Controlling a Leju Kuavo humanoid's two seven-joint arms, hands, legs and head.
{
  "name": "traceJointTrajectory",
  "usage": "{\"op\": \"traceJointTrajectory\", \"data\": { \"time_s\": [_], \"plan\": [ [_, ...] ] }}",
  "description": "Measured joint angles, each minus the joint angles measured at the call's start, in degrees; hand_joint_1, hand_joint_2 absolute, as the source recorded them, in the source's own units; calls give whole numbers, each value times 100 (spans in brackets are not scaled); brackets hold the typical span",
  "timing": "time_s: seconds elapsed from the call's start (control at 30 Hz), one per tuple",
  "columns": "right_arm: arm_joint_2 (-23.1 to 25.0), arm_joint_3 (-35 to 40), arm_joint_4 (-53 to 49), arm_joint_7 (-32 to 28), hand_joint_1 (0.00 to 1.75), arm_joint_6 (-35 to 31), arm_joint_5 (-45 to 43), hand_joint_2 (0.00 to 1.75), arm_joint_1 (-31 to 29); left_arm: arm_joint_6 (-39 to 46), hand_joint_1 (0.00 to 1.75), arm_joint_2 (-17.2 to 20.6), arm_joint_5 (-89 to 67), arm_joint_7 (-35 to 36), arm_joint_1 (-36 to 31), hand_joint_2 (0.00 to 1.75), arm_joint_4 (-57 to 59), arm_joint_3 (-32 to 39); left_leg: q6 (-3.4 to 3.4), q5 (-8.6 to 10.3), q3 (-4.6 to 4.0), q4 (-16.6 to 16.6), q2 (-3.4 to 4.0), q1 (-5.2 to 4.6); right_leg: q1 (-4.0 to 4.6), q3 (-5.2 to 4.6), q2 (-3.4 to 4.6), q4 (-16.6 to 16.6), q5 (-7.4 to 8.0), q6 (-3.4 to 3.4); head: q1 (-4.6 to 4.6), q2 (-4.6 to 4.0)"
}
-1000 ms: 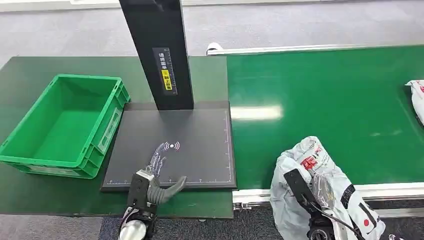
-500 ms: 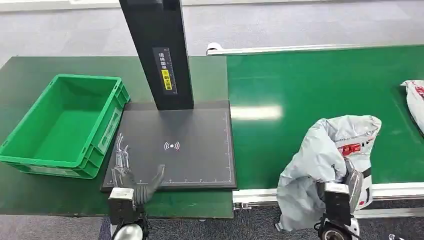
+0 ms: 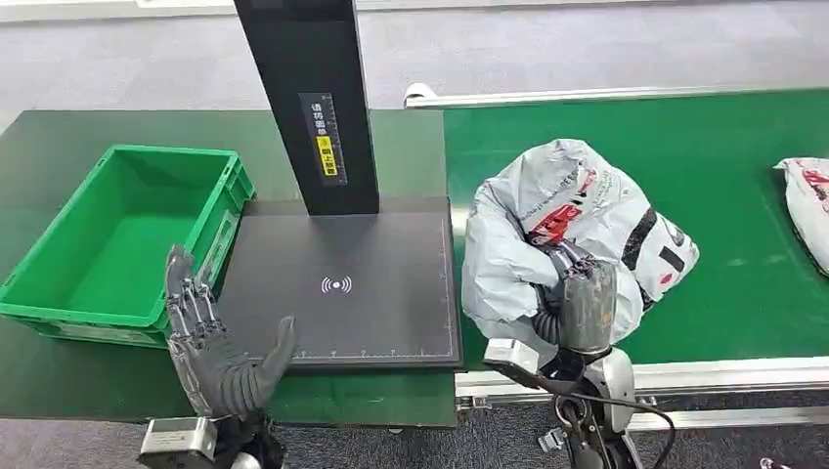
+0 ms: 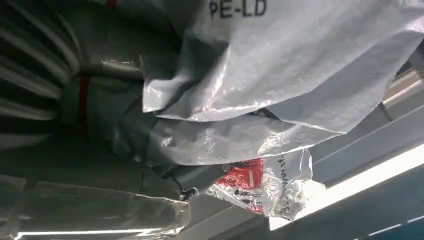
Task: Moved the parcel from conveyor to table for the left to box.
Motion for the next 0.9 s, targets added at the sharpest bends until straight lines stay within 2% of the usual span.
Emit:
{"op": "traceJointTrajectory", "data": {
  "time_s": [0.23, 0.4, 0.53, 0.67, 0.73, 0.9],
  "plan": [
    [-2, 183, 288, -122, 175, -4, -158, 175, -256, 2, 0, 33, -146, 0, 37, 175, -227, 15, -1, 0, -4, 0, 3, 1, 1, -2, 2, 1, 1, -1, 0, 0],
    [123, 503, 1043, -306, 175, -4, 193, 175, -917, 2, 0, -147, -393, 0, 162, 175, -623, 214, -1, 2, -1, 0, 1, 1, 2, -1, 2, 2, 2, -1, 0, 0],
    [490, 982, 1899, -264, 175, 73, 715, 175, -1687, 2, 0, -249, -420, 0, 164, 175, -846, 319, -2, 3, 0, -2, 13, 4, 7, -2, 8, 7, 2, -2, 0, 2],
    [1085, 2086, 3570, 87, 175, 601, 1384, 175, -2652, 2, 0, -308, -783, 0, 161, 175, -951, 238, -5, 4, 7, -1, 15, 14, 15, -4, 16, 7, 1, -4, 0, 0],
    [1302, 2599, 4049, 194, 175, 721, 1327, 175, -2834, 2, 0, -304, -758, 0, 166, 175, -977, 151, -7, 6, -1, -1, -8, 15, 15, -4, -8, 7, -3, -5, -2, 2],
    [1504, 3668, 4724, 396, 175, 879, 1106, 175, -3102, 2, 0, -249, -651, 0, 169, 175, -972, -26, -7, 5, -6, -1, -6, 12, 14, -6, -4, 4, -2, -5, 2, 0]
  ]
}}
